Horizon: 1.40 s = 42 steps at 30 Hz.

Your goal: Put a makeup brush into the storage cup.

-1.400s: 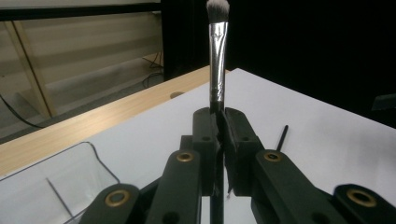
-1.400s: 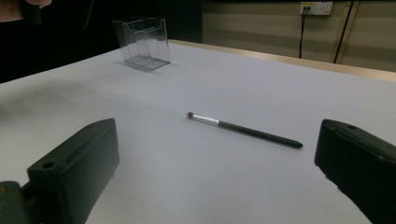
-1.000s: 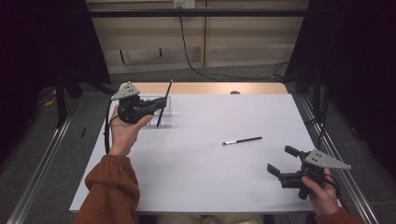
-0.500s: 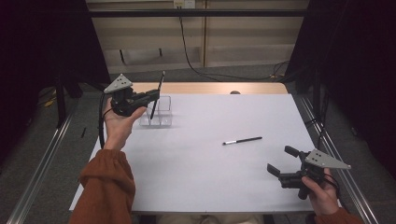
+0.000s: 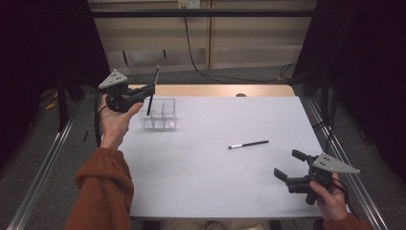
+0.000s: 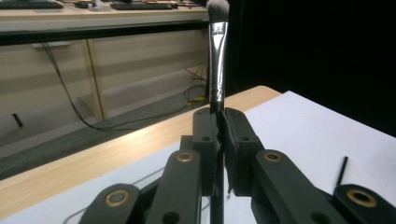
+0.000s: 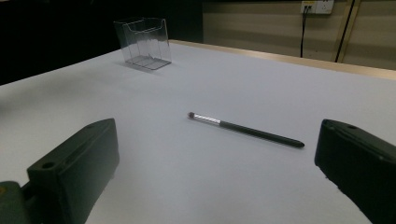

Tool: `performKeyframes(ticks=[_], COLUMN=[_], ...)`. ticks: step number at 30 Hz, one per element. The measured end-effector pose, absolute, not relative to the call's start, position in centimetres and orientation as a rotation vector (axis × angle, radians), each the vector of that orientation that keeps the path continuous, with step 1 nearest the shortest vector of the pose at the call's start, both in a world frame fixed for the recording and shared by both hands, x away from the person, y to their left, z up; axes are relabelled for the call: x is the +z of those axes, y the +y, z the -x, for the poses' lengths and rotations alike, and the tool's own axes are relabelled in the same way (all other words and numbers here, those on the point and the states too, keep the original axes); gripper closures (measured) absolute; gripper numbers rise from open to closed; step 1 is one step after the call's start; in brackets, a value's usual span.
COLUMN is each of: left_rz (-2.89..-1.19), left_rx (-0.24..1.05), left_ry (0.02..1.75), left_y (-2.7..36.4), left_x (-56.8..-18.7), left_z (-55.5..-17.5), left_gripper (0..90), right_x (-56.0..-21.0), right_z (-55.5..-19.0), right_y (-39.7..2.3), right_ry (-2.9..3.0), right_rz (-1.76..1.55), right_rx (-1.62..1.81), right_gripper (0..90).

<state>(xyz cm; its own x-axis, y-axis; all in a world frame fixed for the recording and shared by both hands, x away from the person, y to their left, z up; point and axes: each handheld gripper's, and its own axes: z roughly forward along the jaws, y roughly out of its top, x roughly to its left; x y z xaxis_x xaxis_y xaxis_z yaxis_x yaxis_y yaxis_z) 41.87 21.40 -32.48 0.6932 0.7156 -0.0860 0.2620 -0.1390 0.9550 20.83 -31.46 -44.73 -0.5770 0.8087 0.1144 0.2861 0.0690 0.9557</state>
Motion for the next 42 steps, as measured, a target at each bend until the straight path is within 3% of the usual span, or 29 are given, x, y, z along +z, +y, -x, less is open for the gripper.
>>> performKeyframes(ticks=[42], left_rz=[-1.689], left_rx=[0.555], left_ry=[0.889], left_y=[22.1], left_x=[-34.7], left_z=[-47.2], left_gripper=[84.2], right_x=[-44.8], right_z=[-20.8], right_y=[-31.4], right_ry=[1.908], right_rz=[-1.084], right_rx=[1.532], right_gripper=[0.0])
